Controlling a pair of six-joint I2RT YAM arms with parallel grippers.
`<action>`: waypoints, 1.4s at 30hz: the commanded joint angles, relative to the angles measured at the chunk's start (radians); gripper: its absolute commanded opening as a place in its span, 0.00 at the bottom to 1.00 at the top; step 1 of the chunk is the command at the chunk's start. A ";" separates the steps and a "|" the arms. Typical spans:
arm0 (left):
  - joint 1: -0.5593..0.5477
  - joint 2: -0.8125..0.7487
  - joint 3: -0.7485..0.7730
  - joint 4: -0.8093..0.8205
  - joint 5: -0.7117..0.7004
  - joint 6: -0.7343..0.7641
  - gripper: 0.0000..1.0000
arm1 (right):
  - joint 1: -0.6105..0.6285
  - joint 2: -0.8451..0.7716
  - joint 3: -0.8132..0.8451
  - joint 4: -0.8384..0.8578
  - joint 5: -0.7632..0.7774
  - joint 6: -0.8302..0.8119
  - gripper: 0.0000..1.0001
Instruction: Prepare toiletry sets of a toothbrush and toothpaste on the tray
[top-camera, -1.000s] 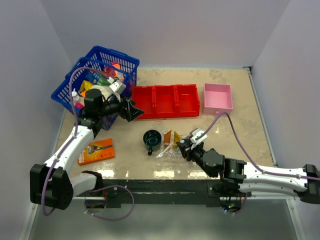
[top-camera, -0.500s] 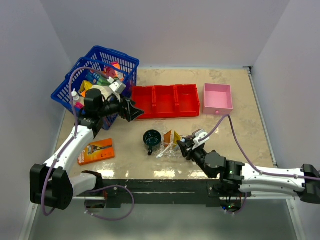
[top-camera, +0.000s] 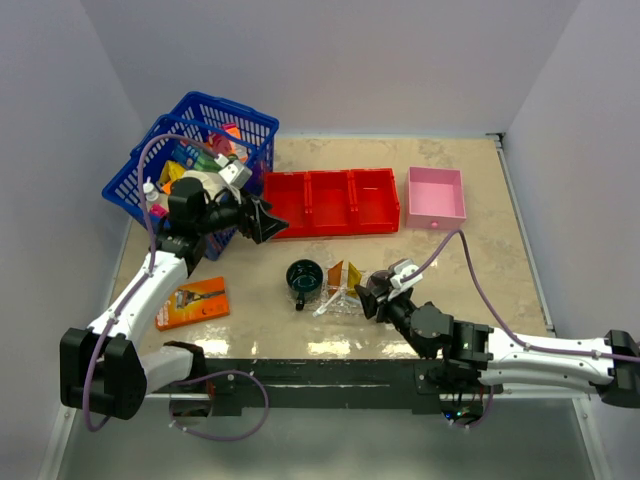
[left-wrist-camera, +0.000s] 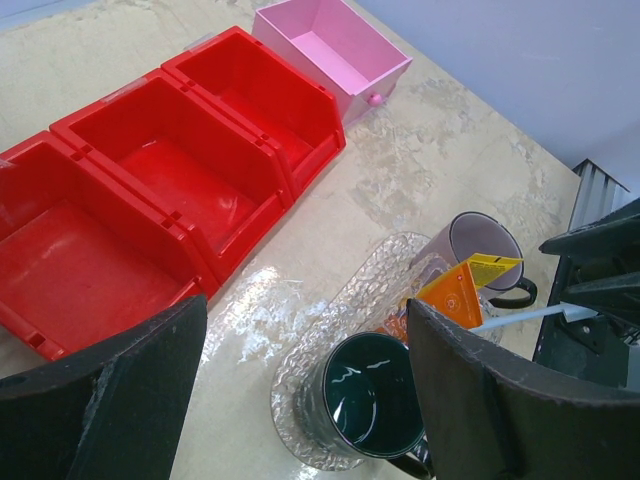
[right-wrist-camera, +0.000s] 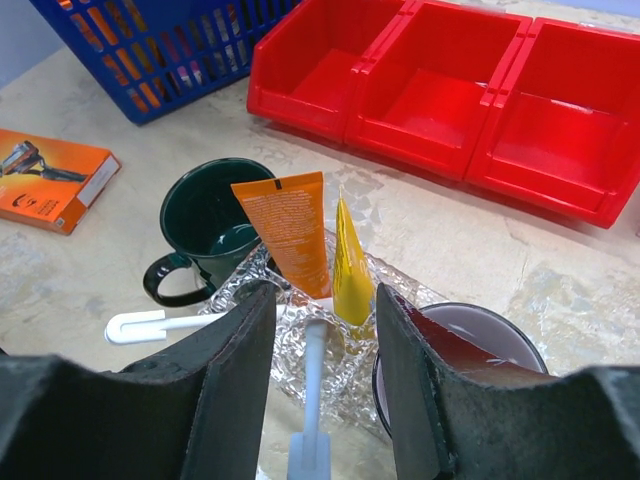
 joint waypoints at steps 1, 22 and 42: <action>0.009 -0.001 -0.007 0.050 0.023 0.021 0.85 | 0.007 0.009 0.021 -0.010 0.031 0.032 0.48; 0.009 -0.021 -0.014 0.044 -0.005 0.028 0.85 | 0.010 -0.040 0.156 -0.183 0.003 0.130 0.68; 0.064 -0.219 -0.079 0.053 -0.399 -0.057 0.96 | -0.656 0.248 0.438 -0.200 -0.571 0.004 0.90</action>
